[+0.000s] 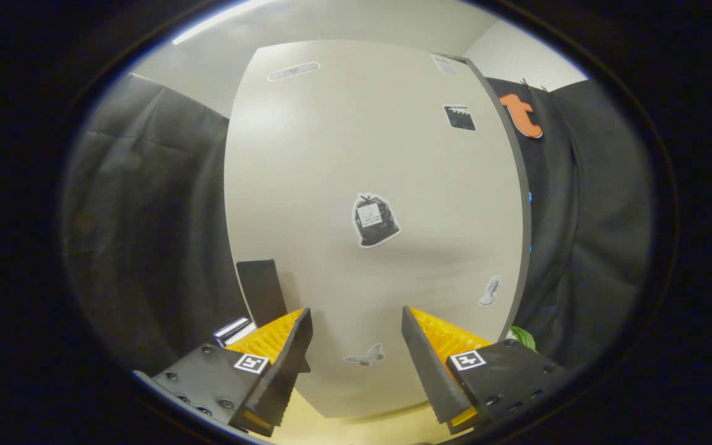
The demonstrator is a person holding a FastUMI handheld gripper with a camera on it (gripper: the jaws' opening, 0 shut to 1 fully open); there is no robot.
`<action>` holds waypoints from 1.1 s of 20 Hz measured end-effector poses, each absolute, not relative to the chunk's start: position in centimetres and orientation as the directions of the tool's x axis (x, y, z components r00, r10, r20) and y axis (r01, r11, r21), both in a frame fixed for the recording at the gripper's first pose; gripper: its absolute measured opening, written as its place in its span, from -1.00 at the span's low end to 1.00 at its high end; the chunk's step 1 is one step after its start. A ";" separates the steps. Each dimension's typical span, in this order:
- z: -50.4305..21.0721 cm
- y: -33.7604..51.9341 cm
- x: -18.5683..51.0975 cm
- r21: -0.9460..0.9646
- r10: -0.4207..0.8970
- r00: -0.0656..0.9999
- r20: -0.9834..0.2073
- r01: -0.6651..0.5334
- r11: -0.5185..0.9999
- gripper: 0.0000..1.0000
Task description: Open the shoe cabinet door, grab the shoes and put them into the shoe cabinet, then close the shoe cabinet door.
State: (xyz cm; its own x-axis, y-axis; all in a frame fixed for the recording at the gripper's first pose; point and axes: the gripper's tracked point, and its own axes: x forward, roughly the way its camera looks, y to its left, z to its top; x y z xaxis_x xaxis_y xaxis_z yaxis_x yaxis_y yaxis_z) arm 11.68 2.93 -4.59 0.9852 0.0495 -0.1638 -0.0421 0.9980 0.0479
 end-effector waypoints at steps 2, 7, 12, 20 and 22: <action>-4.5 3.0 12.6 0.053 0.054 0.986 -0.159 -0.047 0.998 0.82; -4.5 3.5 14.0 0.052 0.066 0.987 -0.149 -0.058 0.997 0.82; -4.6 4.0 16.6 0.035 0.070 0.988 -0.136 -0.066 0.997 0.81; -4.8 4.6 19.0 0.023 0.052 0.991 -0.122 -0.050 0.999 0.81; -4.9 4.8 19.4 0.026 0.054 0.991 -0.123 -0.051 0.998 0.81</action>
State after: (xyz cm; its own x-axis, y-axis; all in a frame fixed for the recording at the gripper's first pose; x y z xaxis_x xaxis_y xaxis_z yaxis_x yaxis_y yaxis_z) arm 19.40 4.75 -4.87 0.9910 0.0542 -0.1225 -0.0514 0.9983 0.0264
